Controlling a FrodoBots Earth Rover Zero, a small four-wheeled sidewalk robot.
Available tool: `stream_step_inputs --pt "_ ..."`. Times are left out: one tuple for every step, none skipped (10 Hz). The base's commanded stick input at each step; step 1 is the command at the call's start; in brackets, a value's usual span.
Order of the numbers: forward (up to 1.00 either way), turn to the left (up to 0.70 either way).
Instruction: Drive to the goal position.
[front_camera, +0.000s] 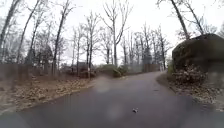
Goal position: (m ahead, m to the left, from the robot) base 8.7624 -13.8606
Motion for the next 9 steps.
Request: stream_step_inputs --pt "1.00 0.00" --pt "1.00 0.00" --pt "1.00 0.00" --pt "1.00 0.00" --pt "1.00 0.00" --pt "1.00 0.00" --pt "1.00 0.00" --pt "1.00 0.00" --pt "1.00 0.00"
